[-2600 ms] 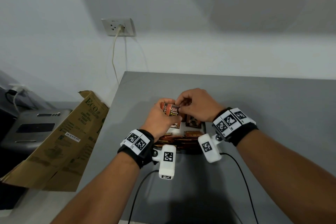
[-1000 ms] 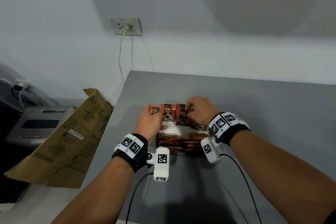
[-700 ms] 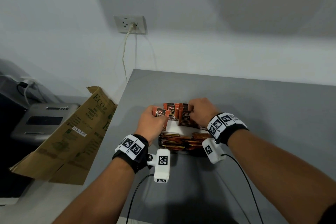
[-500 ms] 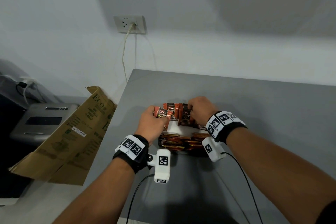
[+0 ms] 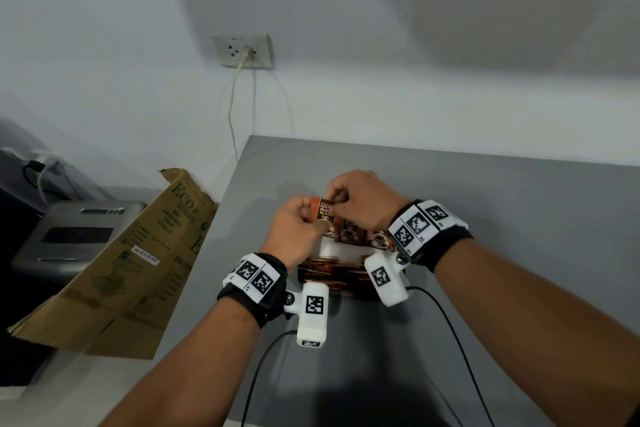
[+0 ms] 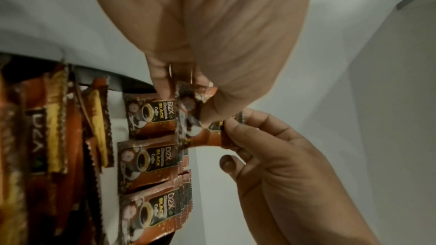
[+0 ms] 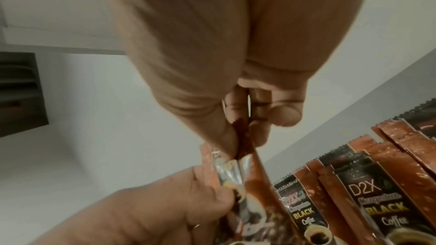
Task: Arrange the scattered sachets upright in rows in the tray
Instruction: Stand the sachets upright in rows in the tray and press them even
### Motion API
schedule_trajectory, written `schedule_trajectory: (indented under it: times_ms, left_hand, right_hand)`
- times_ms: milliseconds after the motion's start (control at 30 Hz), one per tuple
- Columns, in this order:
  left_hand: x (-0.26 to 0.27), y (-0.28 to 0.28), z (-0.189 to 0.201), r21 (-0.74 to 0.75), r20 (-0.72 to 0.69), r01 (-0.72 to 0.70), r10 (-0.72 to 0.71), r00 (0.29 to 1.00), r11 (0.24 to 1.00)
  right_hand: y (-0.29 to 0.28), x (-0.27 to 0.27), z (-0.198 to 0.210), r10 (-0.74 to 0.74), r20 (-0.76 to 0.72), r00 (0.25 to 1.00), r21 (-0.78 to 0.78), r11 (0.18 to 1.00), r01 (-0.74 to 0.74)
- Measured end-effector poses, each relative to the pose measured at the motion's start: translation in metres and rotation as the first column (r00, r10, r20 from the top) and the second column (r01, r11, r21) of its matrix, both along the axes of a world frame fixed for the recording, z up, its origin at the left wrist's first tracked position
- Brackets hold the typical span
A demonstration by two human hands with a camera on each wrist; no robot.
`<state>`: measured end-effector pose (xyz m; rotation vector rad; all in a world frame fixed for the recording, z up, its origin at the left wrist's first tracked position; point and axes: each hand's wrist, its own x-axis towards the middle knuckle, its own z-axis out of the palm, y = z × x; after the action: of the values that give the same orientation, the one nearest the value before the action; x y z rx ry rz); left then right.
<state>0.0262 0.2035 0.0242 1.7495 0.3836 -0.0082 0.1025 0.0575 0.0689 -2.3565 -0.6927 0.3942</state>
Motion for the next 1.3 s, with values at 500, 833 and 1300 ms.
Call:
schedule_trajectory:
  times_ms: [500, 833, 1300]
  left_hand:
    - [-0.019, 0.047, -0.025, 0.079, -0.062, -0.163, 0.168, 0.984, 0.983]
    - [-0.02, 0.05, -0.025, 0.117, -0.057, -0.12, 0.127, 0.99, 0.986]
    - [-0.017, -0.004, -0.01, 0.296, -0.177, 0.463, -0.428, 0.886, 0.835]
  right_hand:
    - [0.039, 0.023, -0.047, 0.018, 0.064, 0.998, -0.364, 0.931, 0.007]
    - [0.039, 0.023, -0.043, 0.02, 0.072, 0.997, -0.344, 0.939, 0.006]
    - [-0.069, -0.02, -0.021, 0.118, -0.26, 0.958, -0.463, 0.856, -0.231]
